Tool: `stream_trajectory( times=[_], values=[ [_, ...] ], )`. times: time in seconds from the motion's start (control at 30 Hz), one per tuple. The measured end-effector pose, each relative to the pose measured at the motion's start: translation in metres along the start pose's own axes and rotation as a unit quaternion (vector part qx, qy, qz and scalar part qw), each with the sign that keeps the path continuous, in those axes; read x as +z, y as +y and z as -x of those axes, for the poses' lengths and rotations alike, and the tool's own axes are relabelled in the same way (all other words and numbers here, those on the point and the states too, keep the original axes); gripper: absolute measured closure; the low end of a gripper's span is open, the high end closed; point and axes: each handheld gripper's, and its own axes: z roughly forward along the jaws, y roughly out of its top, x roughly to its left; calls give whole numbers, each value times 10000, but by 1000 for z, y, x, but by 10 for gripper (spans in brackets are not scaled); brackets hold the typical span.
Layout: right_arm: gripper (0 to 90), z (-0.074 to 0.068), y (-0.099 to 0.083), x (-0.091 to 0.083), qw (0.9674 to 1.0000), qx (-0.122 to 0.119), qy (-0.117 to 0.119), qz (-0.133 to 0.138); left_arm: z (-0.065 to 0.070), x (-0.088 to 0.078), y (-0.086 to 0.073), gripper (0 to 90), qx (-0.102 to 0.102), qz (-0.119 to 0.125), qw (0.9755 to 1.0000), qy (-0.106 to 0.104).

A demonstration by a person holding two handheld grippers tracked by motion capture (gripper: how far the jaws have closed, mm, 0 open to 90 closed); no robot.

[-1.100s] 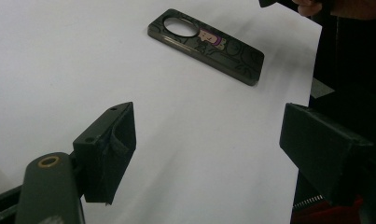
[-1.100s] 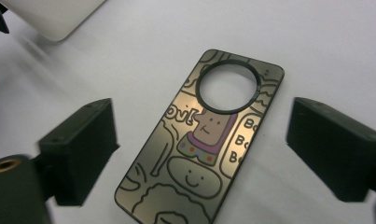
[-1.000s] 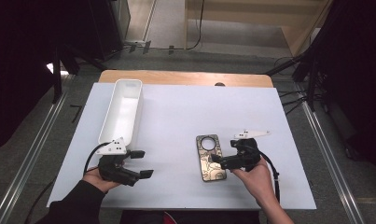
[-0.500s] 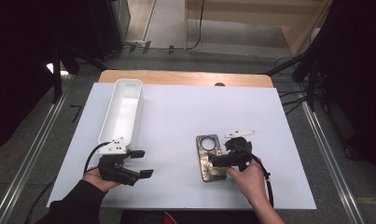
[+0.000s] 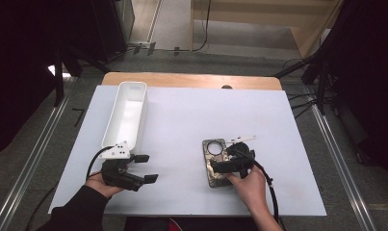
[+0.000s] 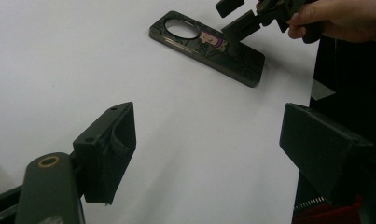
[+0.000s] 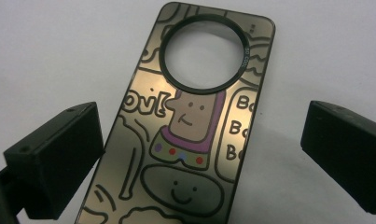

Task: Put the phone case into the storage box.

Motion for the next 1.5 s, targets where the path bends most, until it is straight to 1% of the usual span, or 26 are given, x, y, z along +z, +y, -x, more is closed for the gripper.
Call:
stream_trajectory(
  times=[0.13,0.23,0.27,0.4,0.5,0.6,0.63,0.77,0.8,0.83,0.9,1.0,1.07,1.2,1.27,1.3,1.33,1.5],
  values=[
    [0,-2,1,4,9999,91,-2,-84,0,0,0,183,-5,0,10000,0],
    [0,-5,1,7,9997,135,-100,-161,0,0,0,183,-4,12,10000,-6],
    [0,-6,1,8,9996,184,-123,-189,0,-1,0,183,-2,14,10000,-7],
    [0,-7,1,11,9992,202,-255,-230,0,-1,0,183,-8,31,10000,-9],
    [0,-9,1,13,9993,226,-205,-225,0,-1,0,183,-3,29,10000,-11],
    [0,-11,1,15,9990,290,-262,-224,0,-1,0,183,-2,30,10000,-13],
    [0,-12,1,15,9990,270,-263,-236,0,-1,0,183,-4,31,10000,-12],
    [0,-15,1,17,9990,319,-210,-230,0,-1,0,183,-4,31,10000,-9],
    [0,-16,1,18,9990,299,-237,-236,0,-1,0,183,-6,30,10000,-9],
    [0,-17,1,19,9988,350,-244,-245,0,-1,0,183,-5,31,10000,-7],
    [0,-18,0,21,9986,353,-295,-261,0,-1,0,183,-7,32,10000,-9],
    [0,-20,-1,23,9985,358,-269,-318,0,-1,0,183,-10,34,10000,2],
    [0,-21,-1,24,9984,336,-339,-297,0,-1,0,183,-15,29,10000,6],
    [0,-22,-2,24,9983,354,-357,-290,0,-1,0,183,-13,31,10000,2],
    [0,-24,-2,25,9982,336,-412,-294,0,-1,0,183,-13,30,10000,4],
    [0,-24,-3,25,9982,245,-458,-289,0,-1,0,183,-13,33,10000,1],
    [0,-24,-3,25,9982,210,-493,-278,0,-1,0,183,-13,33,10000,-1],
    [0,-27,-5,27,9978,106,-610,-243,0,-1,0,183,-15,34,10000,1]
  ],
)
